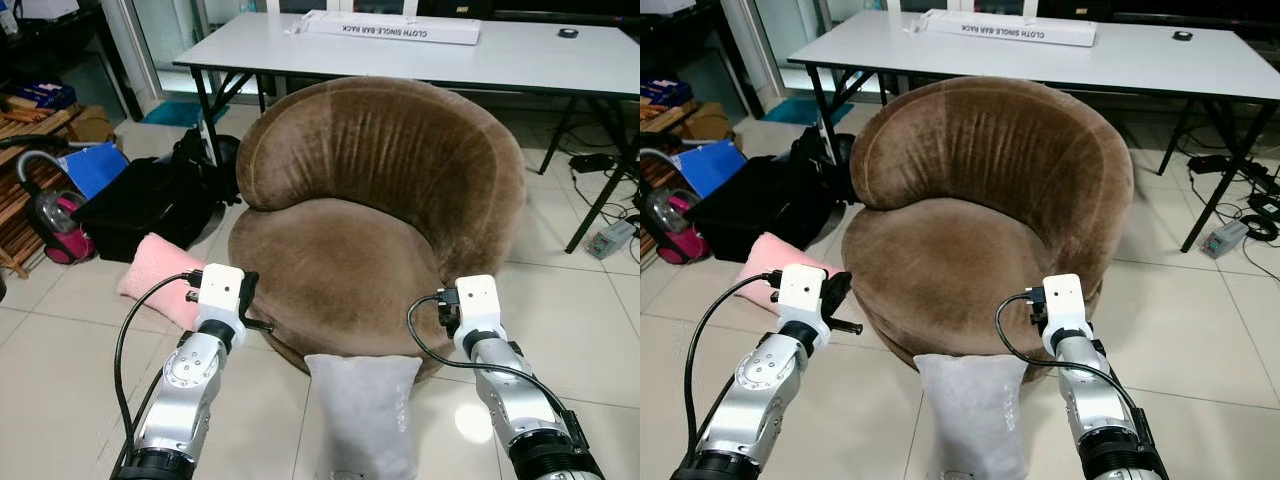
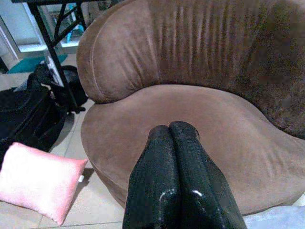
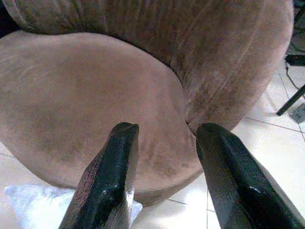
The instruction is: Move the pillow to the sofa from floor
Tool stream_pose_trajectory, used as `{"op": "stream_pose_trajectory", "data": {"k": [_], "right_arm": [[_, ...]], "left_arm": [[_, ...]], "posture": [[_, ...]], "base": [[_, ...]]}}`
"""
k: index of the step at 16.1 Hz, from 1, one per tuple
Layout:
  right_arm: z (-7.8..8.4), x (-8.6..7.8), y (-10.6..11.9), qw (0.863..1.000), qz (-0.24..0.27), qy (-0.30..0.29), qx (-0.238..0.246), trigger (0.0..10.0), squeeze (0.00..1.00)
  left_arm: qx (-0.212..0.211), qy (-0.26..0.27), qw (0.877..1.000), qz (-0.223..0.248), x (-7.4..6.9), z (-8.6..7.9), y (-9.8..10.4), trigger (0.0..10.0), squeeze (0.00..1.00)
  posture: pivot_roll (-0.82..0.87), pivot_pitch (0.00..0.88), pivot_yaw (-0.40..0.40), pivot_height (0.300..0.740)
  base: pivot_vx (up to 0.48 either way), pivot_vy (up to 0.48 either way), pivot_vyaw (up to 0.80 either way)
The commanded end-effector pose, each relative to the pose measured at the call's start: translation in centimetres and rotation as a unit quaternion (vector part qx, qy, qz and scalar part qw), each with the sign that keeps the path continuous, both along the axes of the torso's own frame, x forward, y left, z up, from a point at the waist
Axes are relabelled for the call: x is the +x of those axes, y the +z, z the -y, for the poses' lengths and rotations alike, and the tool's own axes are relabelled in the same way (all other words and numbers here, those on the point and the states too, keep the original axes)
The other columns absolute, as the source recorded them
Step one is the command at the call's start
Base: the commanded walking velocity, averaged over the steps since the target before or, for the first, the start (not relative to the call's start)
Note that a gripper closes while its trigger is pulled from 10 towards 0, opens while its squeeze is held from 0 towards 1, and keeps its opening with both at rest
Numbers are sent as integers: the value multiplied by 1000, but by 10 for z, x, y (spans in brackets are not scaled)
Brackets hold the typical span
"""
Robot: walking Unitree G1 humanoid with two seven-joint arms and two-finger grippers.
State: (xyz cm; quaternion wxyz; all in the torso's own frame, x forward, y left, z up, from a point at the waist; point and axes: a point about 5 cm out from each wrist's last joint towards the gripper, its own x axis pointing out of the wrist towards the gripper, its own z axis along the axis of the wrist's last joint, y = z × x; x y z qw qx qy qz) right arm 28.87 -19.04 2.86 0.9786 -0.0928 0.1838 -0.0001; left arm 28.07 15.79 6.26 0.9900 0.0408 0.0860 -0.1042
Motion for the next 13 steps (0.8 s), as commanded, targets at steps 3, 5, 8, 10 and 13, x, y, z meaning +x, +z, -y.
{"op": "stream_pose_trajectory", "data": {"k": [3, 5, 8, 10, 13], "right_arm": [[4, 0, 0, 1000, -3, -7, 2, 10000, 0], [4, 0, 1, 1000, -2, -7, 1, 10000, 0], [4, 0, 1, 1000, -2, -5, 1, 10000, 0], [2, 1, 2, 1000, 1, 0, 2, 10000, 0], [2, 0, 2, 1000, 2, 2, 3, 10000, 0]], "left_arm": [[8, 0, 1000, -3, -1, -1, -1, 10000, 0], [8, 1, 1000, -2, -1, -1, -1, 10000, 0], [8, 2, 1000, 1, -2, -2, -1, 10000, 0], [8, -1, 1000, 5, -2, -2, 0, 10000, 0], [10, -4, 1000, 7, -2, -2, 0, 10000, 0]], "posture": [[22, 0, 25, 701], [22, 0, 23, 681], [24, 0, 21, 651], [24, 0, 21, 651], [24, 0, 19, 651]], "base": [[0, 0, 0], [0, 0, 0], [0, 0, 0], [0, 0, 0], [0, 0, 0]]}}
